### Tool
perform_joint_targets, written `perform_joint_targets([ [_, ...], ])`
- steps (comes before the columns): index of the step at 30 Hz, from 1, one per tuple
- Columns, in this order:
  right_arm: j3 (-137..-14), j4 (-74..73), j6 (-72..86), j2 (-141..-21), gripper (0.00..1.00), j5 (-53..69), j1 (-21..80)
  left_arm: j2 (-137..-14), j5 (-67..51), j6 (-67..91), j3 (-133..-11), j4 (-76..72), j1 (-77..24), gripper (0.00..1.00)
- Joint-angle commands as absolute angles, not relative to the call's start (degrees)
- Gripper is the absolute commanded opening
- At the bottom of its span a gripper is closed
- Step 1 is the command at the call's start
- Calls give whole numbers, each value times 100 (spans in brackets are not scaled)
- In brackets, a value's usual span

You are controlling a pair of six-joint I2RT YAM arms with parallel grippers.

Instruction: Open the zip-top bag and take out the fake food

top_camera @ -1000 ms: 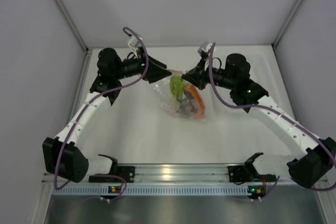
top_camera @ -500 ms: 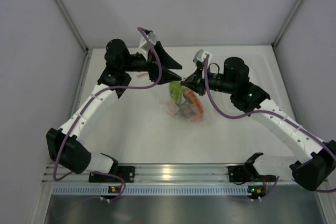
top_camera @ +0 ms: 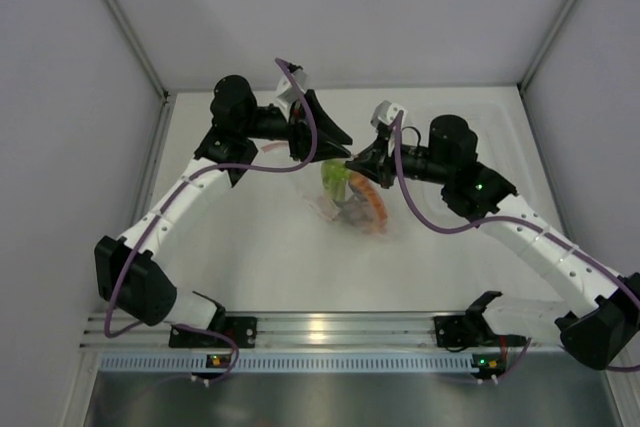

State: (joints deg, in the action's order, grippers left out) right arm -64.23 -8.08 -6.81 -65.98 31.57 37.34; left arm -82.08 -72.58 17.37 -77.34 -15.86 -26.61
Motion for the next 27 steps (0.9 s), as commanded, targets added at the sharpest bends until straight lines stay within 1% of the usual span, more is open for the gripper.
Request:
perform_joint_targets([
  [1, -6398, -510, -642, -6390, 0, 3304, 3806, -8218, -7365, 1521, -7655, -1828, -2672, 40],
  [12, -6390, -475, -607, -6390, 0, 3366, 3806, -8420, -7400, 1503, -7603, -1828, -2716, 40],
  [13, -6390, -449, -606, -6390, 0, 3366, 3806, -8429, -7409, 1503, -7594, -1828, -2725, 38],
  [14, -6390, -448, -589, -6390, 0, 3375, 3806, -8455, -7418, 1503, -7594, -1828, -2733, 32],
  [16, -6390, -457, -589, -6381, 0, 3375, 3814, -8455, -7409, 1494, -7559, -1828, -2725, 31],
  [17, -6390, -457, -598, -6381, 0, 3366, 3814, -8464, -7409, 1477, -7550, -1828, -2733, 27],
  [26, -6346, -448, -571, -6372, 0, 3190, 3814, -8438, -7374, 1459, -7427, -1828, -2725, 26],
  [27, -6346, -448, -563, -6372, 0, 3182, 3814, -8438, -7383, 1459, -7427, -1828, -2725, 19],
])
